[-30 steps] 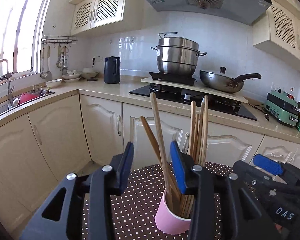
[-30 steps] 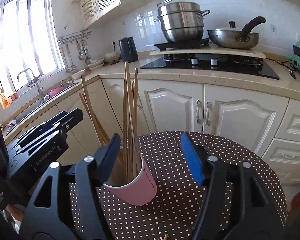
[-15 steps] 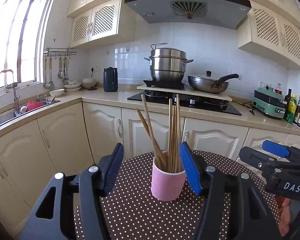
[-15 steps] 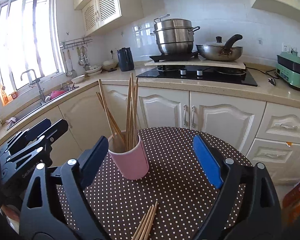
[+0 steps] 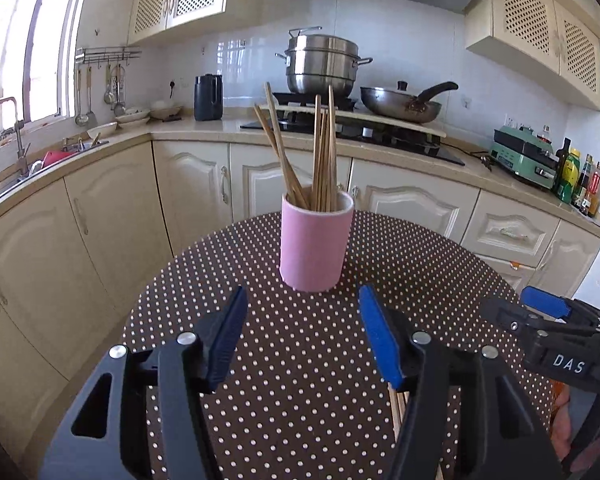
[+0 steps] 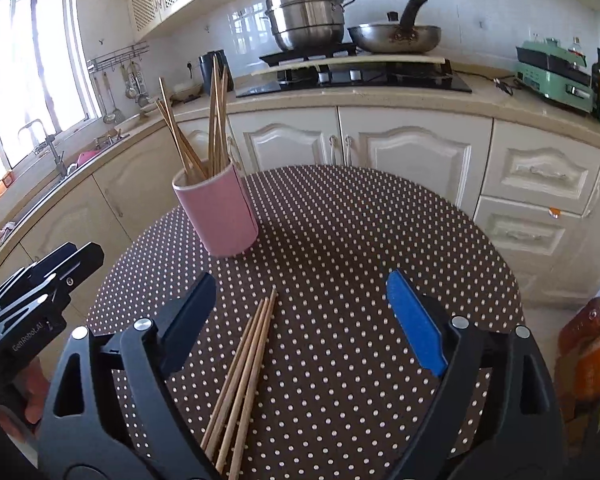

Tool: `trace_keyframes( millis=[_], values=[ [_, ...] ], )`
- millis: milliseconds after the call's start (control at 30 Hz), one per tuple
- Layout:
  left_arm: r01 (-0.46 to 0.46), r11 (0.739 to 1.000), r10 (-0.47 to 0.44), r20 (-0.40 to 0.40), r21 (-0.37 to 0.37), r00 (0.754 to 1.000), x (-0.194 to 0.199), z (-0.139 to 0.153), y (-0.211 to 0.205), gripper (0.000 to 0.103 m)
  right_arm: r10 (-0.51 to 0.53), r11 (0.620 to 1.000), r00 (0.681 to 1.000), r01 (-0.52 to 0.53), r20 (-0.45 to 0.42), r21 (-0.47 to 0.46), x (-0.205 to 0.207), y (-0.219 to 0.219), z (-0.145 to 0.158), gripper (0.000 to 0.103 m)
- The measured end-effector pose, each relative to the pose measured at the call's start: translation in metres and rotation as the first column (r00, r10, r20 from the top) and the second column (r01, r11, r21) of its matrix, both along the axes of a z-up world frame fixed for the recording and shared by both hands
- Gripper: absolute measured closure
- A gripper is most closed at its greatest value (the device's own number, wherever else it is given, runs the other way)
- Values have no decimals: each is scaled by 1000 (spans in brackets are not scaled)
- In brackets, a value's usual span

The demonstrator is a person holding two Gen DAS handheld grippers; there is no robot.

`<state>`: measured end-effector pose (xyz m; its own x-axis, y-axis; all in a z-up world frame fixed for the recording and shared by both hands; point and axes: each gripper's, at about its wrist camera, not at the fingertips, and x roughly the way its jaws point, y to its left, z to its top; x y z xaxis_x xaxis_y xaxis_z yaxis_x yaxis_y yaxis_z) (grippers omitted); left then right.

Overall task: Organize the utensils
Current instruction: 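Move both grippers back down over the remaining chopsticks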

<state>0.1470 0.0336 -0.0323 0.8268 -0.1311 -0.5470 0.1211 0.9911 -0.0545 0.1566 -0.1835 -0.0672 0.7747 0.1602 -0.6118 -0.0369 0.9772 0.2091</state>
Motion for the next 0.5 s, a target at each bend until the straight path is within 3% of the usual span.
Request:
trace_keyframes(
  millis=[200, 400, 500],
  values=[
    [17, 1000, -16, -114, 12, 993, -2, -41, -3, 45, 11, 1000, 989, -12, -148, -4, 4, 8, -48, 17],
    [19, 1000, -17, -182, 13, 983, 1, -62, -4, 45, 44, 990, 971, -75, -234, -123, 11, 36, -71, 17],
    [20, 1000, -17, -195, 14, 981, 2, -66, -5, 45, 39, 983, 970, -79, -238, -163, 12, 47, -76, 17]
  ],
)
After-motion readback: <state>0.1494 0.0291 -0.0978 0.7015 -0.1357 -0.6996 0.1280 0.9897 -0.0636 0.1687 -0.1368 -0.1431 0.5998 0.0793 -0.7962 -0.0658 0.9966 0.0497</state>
